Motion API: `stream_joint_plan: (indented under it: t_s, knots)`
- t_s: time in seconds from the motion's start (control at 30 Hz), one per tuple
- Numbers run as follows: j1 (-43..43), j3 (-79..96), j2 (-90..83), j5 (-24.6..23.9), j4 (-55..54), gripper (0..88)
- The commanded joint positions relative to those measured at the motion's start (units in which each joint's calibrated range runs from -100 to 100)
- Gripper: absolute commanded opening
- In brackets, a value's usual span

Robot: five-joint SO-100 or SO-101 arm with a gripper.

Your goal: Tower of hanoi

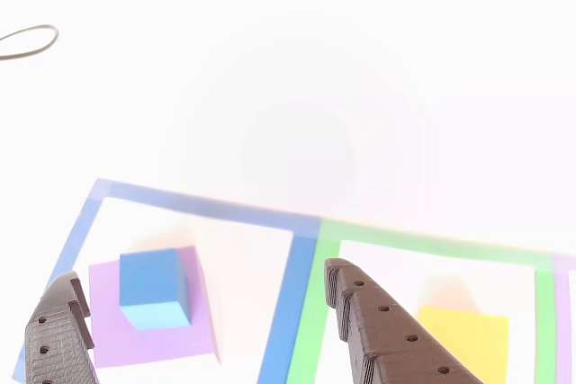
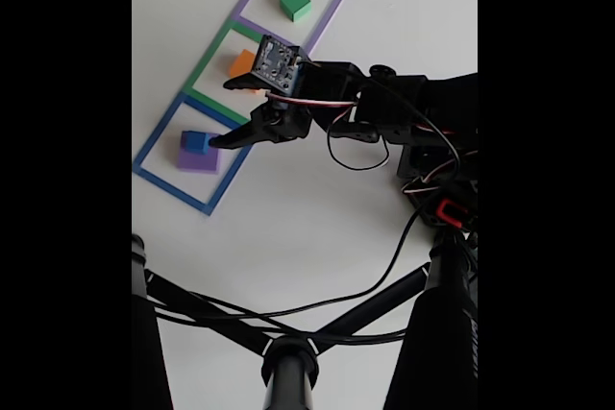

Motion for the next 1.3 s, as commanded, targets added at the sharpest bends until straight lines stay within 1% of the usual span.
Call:
stream_joint_plan:
  t_s: [0.0, 0.23, 0.4, 0.83, 1.27]
  knots:
    - [-1.0, -0.5, 9.0, 0.2, -13.7, 30.5]
    - [-2.6, -1.2, 21.0, 0.2, -26.0, 30.5]
    - [-3.5, -3.2, 27.8, 0.2, -31.4, 30.3]
    - [-6.1, -11.7, 41.9, 0.2, -39.2, 30.1]
    - [-7.9, -10.5, 44.6, 0.2, -42.3, 29.7]
